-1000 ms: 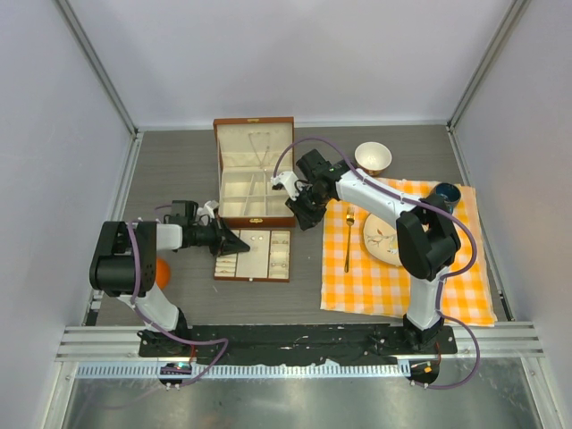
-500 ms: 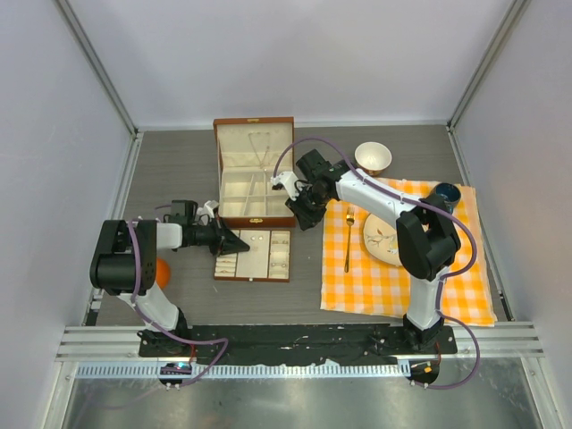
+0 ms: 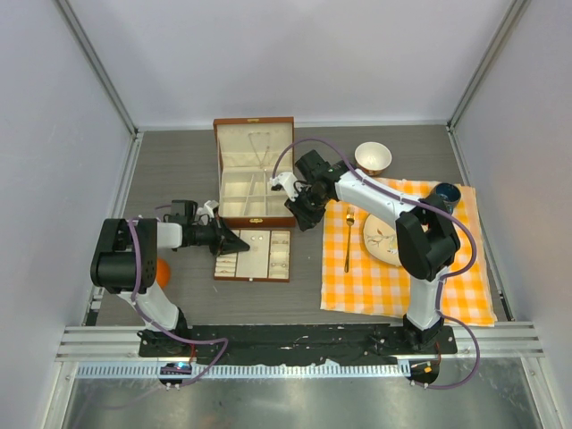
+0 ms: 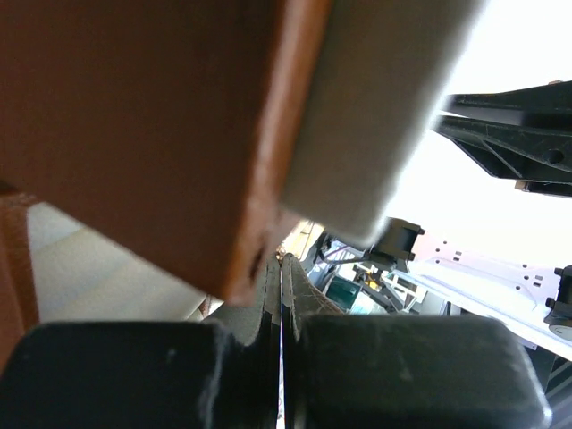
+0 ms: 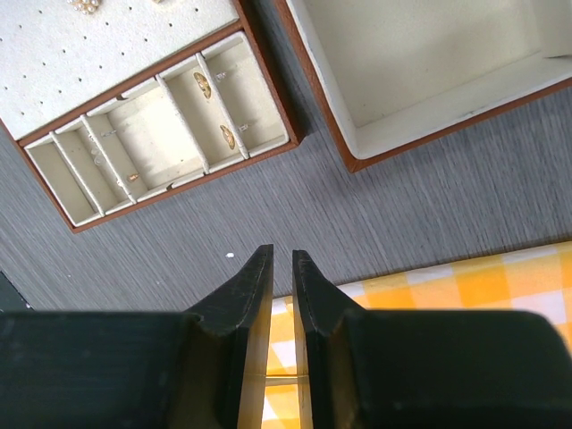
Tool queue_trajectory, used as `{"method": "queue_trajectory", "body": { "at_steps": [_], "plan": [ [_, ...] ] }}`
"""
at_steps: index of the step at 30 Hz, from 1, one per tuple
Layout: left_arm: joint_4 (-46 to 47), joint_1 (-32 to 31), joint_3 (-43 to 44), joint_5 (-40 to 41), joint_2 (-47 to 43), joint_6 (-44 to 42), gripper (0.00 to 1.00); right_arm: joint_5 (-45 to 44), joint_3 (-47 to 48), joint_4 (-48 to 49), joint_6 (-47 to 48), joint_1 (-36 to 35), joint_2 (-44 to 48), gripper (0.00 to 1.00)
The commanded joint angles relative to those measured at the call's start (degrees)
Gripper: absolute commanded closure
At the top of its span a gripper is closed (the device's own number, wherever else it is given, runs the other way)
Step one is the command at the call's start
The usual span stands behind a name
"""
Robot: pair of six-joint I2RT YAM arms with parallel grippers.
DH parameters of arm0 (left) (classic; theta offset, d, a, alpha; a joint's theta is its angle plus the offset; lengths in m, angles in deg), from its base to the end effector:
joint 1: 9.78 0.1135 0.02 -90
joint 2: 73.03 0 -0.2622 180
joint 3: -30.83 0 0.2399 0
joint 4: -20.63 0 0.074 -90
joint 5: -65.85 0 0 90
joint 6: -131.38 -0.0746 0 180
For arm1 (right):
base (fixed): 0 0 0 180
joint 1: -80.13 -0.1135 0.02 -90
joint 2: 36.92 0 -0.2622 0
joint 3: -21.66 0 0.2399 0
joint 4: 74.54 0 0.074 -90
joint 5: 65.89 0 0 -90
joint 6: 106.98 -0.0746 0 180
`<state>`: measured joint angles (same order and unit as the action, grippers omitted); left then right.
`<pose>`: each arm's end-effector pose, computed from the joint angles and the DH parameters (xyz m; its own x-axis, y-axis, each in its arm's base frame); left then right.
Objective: Organize the mixed jewelry
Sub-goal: Place the jewelry in the compartment layer.
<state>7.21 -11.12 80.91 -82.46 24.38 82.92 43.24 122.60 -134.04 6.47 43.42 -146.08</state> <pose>0.2702 -0.0698 0.0984 -0.9367 -0.3265 0.1266 -0.2581 0.3993 -0.8797 0.3047 0.2577 0.1932 -0.4162 -0.7793 -0.4685 -0.9047 0.4066 0.1273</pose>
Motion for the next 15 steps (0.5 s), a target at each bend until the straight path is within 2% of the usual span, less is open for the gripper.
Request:
{"method": "queue_trajectory", "body": {
  "at_steps": [1, 15],
  "plan": [
    [1.9, 0.0, 1.5, -2.0, 0.8, 0.5, 1.0, 0.0, 0.6, 1.1, 0.1, -0.5, 0.4, 0.8],
    [2.8, -0.4, 1.0, -2.0, -0.5, 1.0, 1.0, -0.2, 0.4, 1.0, 0.4, -0.6, 0.4, 0.8]
  ]
}}
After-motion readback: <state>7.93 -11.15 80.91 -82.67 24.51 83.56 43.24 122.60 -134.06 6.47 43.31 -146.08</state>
